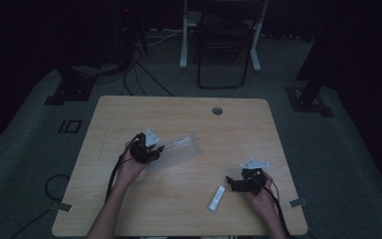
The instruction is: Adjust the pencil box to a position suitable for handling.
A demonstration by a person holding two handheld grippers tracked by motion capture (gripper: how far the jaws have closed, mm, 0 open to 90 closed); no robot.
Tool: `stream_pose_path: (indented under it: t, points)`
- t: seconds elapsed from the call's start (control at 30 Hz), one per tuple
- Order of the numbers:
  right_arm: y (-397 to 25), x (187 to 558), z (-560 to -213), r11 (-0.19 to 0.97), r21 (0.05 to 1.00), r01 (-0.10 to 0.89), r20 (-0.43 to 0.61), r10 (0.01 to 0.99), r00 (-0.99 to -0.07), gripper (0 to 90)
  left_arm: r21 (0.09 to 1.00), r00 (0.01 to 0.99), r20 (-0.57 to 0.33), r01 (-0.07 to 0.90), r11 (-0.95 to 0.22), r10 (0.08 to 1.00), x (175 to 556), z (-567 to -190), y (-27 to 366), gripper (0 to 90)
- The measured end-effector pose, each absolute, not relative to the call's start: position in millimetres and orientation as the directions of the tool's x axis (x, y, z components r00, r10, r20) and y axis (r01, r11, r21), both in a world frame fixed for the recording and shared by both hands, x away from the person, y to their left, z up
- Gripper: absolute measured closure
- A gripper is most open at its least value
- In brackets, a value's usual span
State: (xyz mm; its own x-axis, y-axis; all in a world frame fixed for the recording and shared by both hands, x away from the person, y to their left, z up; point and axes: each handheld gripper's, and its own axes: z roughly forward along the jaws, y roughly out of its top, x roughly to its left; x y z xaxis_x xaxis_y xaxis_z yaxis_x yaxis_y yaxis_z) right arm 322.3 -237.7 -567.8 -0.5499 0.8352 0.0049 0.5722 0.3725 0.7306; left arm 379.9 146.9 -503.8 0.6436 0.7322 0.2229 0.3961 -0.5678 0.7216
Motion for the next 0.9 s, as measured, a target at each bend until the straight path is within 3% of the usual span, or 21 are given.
stream_pose_path:
  t: [0.33,0.9]
  points:
    - [-237.7,322.3,-567.8,0.373,0.731,0.572,0.005,0.835,-0.550,12.5,0.701,0.689,0.269,0.339,-0.627,0.673,370.5,-503.1,139.2,80.9]
    - [-237.8,322.3,-567.9,0.373,0.731,0.572,0.004,0.835,-0.550,12.5,0.703,0.732,0.276,0.287,-0.650,0.623,340.7,-504.3,140.1,80.7]
